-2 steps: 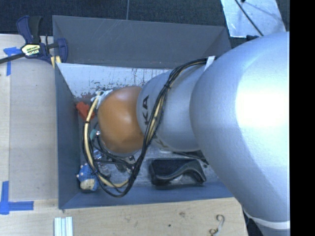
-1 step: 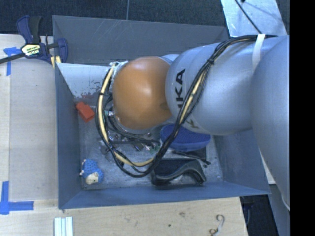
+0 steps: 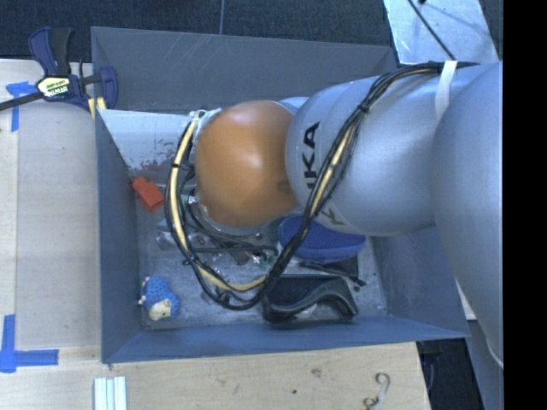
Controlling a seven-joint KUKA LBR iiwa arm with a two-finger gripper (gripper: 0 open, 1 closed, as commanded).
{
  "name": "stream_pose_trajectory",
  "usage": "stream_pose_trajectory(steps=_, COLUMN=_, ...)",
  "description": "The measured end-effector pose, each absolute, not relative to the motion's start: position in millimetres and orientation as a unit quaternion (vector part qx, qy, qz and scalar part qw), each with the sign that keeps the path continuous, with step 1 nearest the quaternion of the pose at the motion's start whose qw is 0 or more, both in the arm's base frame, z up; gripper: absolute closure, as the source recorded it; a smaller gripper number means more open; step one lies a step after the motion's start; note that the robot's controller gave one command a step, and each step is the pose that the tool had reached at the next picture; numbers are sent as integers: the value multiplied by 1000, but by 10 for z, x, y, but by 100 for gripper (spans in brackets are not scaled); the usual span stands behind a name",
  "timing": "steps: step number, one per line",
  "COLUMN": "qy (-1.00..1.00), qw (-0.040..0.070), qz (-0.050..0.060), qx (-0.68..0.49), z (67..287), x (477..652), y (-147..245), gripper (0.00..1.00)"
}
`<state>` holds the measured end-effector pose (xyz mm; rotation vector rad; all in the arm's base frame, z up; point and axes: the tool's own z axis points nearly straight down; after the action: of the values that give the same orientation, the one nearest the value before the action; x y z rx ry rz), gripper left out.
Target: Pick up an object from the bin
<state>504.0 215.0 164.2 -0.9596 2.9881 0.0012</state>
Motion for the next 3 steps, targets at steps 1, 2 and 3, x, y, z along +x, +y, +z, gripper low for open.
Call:
stream_pose_trajectory(steps=1, qy=931, qw=0, qz=1, qx=-366, z=1526, x=4847, y=2424, gripper=0)
stream_pose_trajectory(steps=2, qy=951, qw=-2, qz=0, qx=-308, z=743, x=5008, y=2414, gripper=0)
stream_pose_trajectory(steps=3, qy=951, qw=2, qz=0, qx=-308, z=786, x=5025, y=2419, gripper=100)
